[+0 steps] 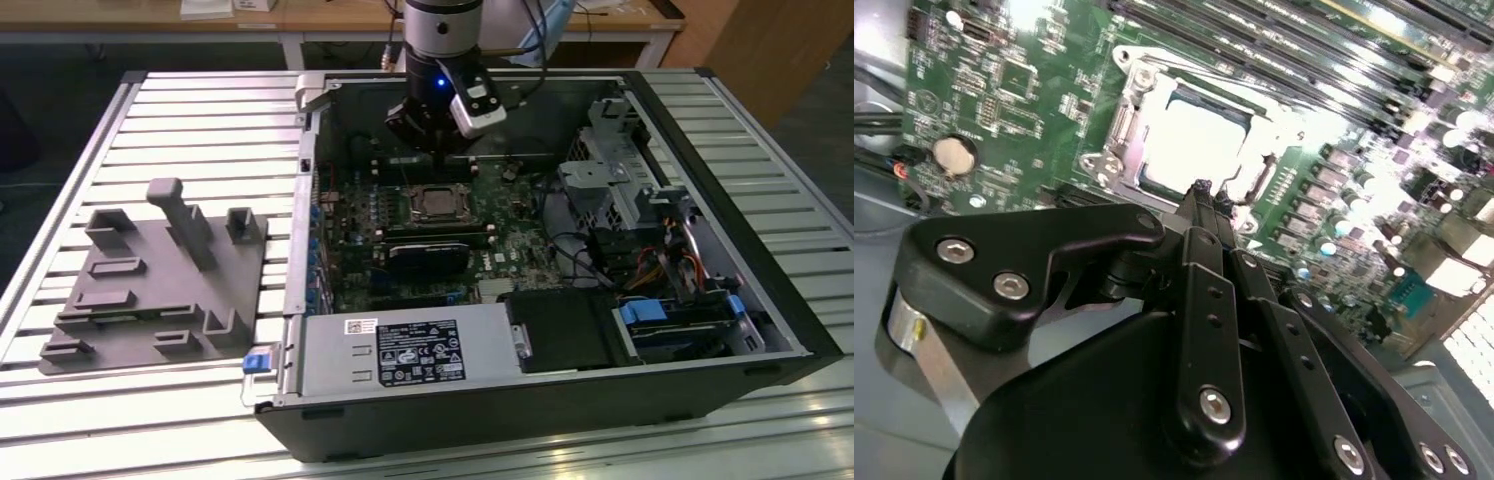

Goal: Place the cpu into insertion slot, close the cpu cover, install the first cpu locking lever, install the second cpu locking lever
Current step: 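Install the first cpu locking lever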

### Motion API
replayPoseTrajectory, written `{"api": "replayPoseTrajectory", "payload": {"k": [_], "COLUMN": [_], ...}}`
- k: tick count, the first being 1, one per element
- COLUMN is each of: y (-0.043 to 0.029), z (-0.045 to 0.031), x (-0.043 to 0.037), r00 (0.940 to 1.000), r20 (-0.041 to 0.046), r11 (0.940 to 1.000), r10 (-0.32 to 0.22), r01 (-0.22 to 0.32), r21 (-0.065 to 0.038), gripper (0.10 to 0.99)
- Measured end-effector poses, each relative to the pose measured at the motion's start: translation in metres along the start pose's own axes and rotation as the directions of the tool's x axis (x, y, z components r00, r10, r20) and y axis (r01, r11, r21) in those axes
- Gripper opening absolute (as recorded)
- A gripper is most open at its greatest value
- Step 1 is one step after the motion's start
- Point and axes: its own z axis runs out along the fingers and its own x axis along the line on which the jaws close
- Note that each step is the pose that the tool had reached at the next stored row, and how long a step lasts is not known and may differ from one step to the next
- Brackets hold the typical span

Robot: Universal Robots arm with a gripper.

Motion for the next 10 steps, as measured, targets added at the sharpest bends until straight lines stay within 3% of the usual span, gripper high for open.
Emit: {"api": "replayPoseTrajectory", "payload": {"k": [10], "y": [-0.0036], "z": [-0.0009], "x": [0.0241], "r00": [1.0000], "r20": [0.0009], "r11": [1.0000], "r10": [0.000], "r01": [0.000], "r21": [0.000], "gripper": [0.106]}}
